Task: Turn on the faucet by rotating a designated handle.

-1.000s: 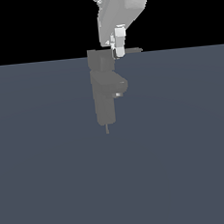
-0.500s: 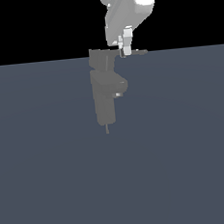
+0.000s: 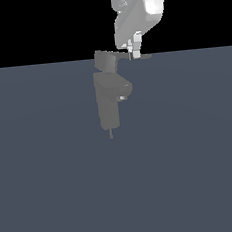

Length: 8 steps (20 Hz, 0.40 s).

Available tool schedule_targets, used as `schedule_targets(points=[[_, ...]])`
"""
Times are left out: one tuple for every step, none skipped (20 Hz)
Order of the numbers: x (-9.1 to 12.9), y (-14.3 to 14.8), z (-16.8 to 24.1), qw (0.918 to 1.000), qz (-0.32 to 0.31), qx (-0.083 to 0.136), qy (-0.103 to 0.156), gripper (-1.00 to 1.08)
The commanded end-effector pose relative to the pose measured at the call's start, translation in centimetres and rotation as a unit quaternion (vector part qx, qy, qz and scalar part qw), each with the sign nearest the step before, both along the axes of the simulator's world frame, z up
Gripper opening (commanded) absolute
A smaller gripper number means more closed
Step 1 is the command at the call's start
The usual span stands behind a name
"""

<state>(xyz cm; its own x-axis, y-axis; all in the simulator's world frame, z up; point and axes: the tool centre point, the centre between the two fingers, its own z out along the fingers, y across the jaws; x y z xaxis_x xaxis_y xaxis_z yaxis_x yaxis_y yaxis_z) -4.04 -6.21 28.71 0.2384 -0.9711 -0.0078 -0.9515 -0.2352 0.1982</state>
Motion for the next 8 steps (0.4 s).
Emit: schedule_targets(points=[[0.6,-2.7,-0.2,0.9998,-0.018,-0.003,0.000,-1.00],[0.8,-2.9,-0.2,0.9998,-0.018,-0.003,-0.001,-1.00],[1.1,-3.2,-0.3,0.9998,-0.019,-0.003,-0.001,-1.00],[1.4,-3.4,-0.3,0.9998,-0.019,-0.003,-0.001,-1.00],[1.7,-3.7,-0.3,0.9998,-0.020,-0.003,-0.001,-1.00],[1.9,-3.9,-0.4,0.9998,-0.020,-0.003,-0.001,-1.00],[2.2,-4.2,-0.4,0.9998,-0.021,-0.003,-0.002,-1.00],[2.2,-4.2,-0.4,0.9998,-0.021,-0.003,-0.002,-1.00]])
